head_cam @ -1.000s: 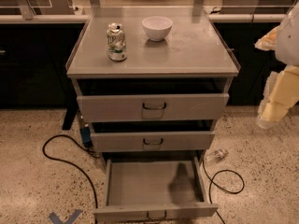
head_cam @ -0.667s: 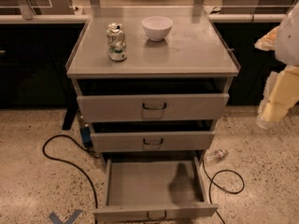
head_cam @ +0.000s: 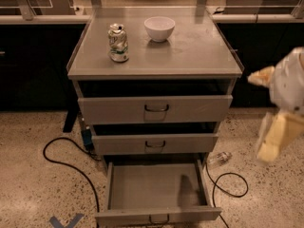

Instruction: Close bottom drawer

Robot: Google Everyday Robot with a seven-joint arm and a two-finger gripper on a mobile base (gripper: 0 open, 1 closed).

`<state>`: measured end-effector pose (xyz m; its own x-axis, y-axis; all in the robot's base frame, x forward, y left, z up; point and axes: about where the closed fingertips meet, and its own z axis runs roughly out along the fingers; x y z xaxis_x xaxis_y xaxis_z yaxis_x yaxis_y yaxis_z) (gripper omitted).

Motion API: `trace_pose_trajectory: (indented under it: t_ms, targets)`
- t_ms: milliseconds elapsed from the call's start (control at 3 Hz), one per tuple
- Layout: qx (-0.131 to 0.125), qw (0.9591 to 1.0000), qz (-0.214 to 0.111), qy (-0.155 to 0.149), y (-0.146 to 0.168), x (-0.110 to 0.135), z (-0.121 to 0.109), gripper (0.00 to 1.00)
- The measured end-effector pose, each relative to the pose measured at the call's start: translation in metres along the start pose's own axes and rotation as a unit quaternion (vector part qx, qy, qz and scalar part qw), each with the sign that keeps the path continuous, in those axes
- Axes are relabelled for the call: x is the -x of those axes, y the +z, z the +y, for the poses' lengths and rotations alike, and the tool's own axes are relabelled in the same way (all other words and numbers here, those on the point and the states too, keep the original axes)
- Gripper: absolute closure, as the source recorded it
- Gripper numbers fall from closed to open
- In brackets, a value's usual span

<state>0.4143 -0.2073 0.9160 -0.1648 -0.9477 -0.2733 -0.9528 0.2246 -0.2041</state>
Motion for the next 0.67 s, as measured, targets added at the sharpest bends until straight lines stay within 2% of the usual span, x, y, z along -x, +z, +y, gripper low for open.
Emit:
trace_pose_trajectory:
  t_ms: [333, 667]
  targets:
    - [0.03, 0.9989, -0.036, 0.009, 0.064, -0.026, 0.038, 0.0]
    - [0.05, 0.9959, -0.074, 0.016, 0.13, -0.041, 0.086, 0.0]
